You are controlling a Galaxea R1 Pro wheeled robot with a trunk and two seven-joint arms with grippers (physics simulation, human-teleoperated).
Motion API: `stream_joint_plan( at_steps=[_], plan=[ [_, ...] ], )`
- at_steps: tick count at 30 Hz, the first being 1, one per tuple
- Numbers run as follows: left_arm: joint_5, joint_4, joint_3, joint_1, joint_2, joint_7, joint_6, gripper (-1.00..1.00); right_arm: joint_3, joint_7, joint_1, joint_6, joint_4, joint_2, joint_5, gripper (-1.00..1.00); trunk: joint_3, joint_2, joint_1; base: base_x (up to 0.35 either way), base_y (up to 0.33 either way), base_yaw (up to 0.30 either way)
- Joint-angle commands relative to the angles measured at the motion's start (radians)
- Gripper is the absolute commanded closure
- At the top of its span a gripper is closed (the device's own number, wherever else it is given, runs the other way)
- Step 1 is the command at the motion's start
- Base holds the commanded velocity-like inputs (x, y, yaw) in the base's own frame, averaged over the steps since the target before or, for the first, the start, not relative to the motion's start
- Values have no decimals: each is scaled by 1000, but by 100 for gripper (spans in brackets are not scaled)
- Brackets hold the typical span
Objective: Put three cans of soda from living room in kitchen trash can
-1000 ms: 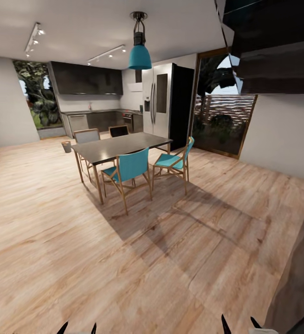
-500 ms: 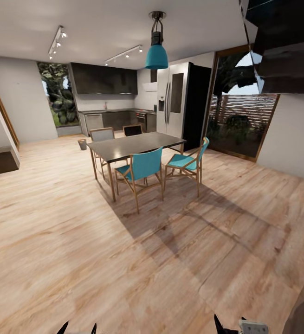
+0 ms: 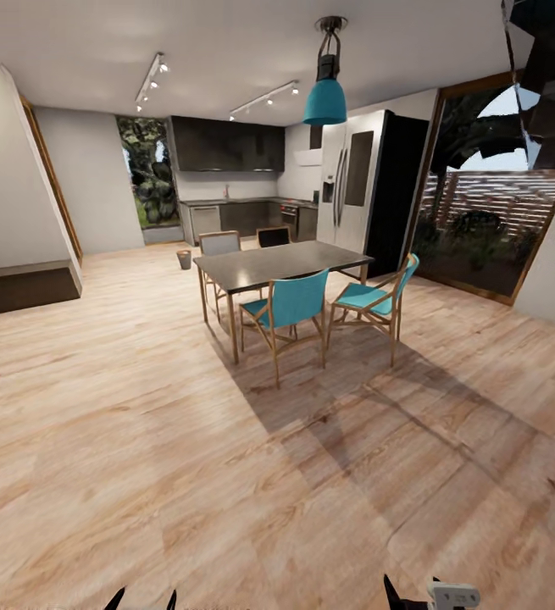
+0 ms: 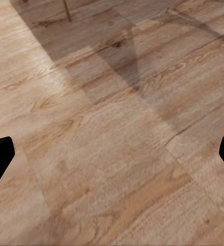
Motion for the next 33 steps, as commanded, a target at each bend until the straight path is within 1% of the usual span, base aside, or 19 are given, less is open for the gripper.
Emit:
stream_joint_plan(
  at_steps=[1, 11, 27, 33],
  plan=[
    [0, 0, 0, 0, 0, 0, 0, -100, 0, 0, 0, 0, 0, 0, 0, -100, -1, 0, 0, 0, 0, 164],
    [0, 0, 0, 0, -1, 0, 0, -100, 2, 0, 0, -2, 2, 0, 0, -100, -4, 0, 0, 0, 0, 81],
    [0, 0, 0, 0, -1, 1, 0, -100, 1, -1, 0, -2, 9, -2, 0, -100, -15, 0, 0, 0, 0, 213],
    [0, 0, 0, 0, -1, 1, 0, -100, 11, -1, 0, -3, 10, -3, 1, -100, -17, 0, 0, 0, 0, 121]
  ],
)
